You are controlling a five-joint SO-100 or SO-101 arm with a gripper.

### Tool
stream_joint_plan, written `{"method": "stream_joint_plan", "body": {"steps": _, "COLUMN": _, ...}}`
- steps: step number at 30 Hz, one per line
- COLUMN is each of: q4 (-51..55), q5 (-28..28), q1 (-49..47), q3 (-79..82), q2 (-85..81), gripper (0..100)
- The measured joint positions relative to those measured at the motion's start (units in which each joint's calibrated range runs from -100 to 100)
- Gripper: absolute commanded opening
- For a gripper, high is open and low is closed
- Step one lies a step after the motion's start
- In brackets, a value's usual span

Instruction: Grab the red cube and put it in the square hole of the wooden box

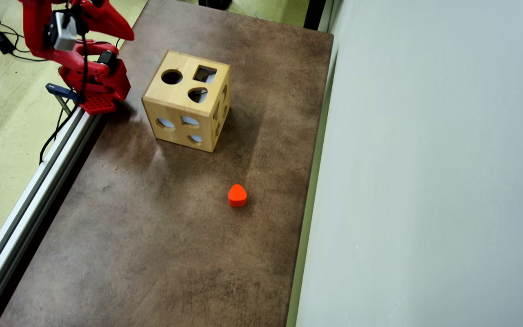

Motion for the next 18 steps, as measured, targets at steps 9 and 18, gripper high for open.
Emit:
{"method": "stream_joint_plan", "body": {"steps": 9, "q4": 0.08, "q5": -0.78, "q1": 0.29, "q3": 0.0, "q2": -7.54, "gripper": 2}}
{"method": "stream_joint_plan", "body": {"steps": 18, "q4": 0.16, "q5": -0.93, "q1": 0.29, "q3": 0.0, "q2": -7.97, "gripper": 2}}
